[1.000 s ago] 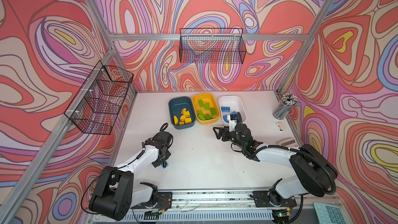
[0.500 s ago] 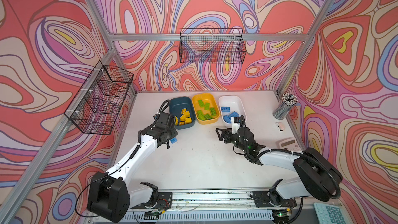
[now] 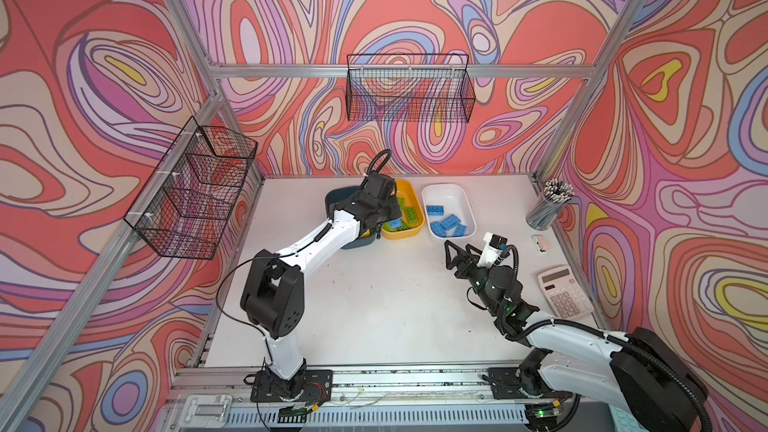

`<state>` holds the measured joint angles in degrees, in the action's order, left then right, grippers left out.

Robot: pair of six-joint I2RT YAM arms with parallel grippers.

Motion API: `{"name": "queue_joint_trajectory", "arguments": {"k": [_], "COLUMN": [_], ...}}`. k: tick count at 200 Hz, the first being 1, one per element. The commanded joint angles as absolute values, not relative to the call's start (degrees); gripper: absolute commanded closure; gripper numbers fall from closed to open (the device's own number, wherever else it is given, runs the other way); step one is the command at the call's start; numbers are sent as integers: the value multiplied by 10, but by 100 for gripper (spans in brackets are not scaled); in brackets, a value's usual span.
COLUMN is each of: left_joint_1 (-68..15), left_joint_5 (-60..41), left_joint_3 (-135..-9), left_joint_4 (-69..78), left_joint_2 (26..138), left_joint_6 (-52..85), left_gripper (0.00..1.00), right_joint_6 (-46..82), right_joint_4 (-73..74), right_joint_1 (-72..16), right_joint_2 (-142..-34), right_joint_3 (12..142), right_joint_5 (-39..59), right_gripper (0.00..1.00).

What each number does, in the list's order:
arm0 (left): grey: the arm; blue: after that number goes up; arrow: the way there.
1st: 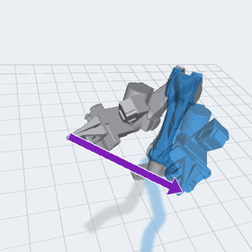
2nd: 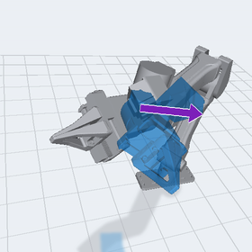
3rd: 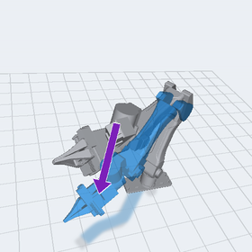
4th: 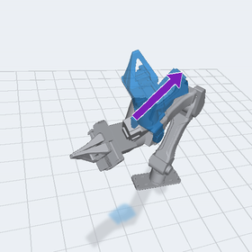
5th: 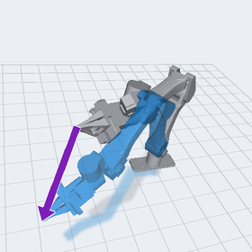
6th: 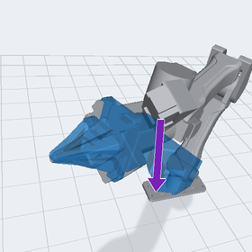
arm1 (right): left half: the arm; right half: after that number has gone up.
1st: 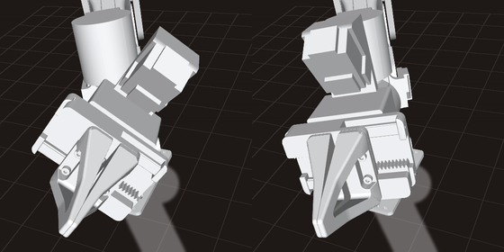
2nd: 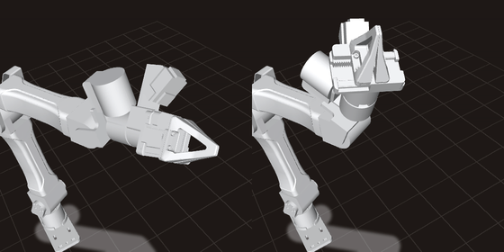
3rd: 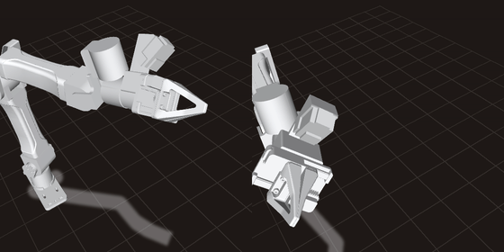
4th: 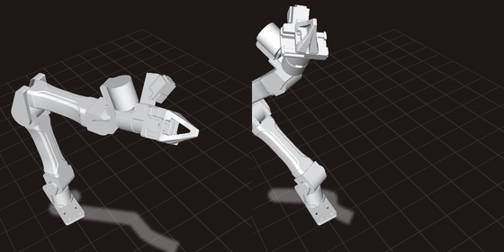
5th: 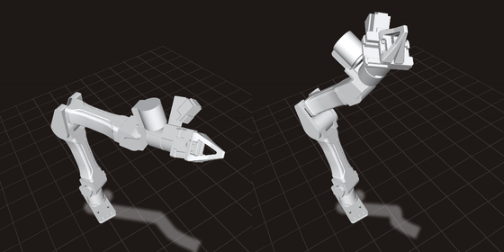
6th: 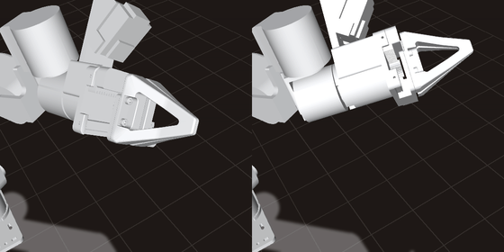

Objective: Sort the legos into containers by color
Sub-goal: 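Carry the last blue brick with the left gripper over the white bin, then open the left gripper to drop the blue brick into the white bin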

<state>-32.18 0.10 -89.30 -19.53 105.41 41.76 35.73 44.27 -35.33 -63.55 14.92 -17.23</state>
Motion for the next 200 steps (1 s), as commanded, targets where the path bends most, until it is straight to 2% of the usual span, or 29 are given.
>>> {"name": "queue_joint_trajectory", "arguments": {"k": [1,30,79,125,159,200], "left_joint_1": [-334,-352,-374,-375,-375,-375], "left_joint_5": [-48,-93,-114,-109,-96,-84], "left_joint_3": [-966,-1074,-1238,-1289,-1299,-1305], "left_joint_4": [-156,-108,-138,-148,-163,-160], "left_joint_2": [1120,1221,1359,1415,1422,1408], "left_joint_6": [416,409,418,447,445,428], "left_gripper": [78,78,77,74,64,41], "right_joint_6": [366,367,361,358,351,341], "right_joint_4": [470,484,483,479,475,472], "right_joint_1": [-355,-355,-355,-355,-355,-355], "right_joint_2": [-633,-650,-649,-652,-654,-660], "right_joint_3": [137,138,140,146,149,153], "right_joint_5": [-202,-189,-183,-175,-174,-173], "right_gripper": [6,6,6,6,6,6]}}
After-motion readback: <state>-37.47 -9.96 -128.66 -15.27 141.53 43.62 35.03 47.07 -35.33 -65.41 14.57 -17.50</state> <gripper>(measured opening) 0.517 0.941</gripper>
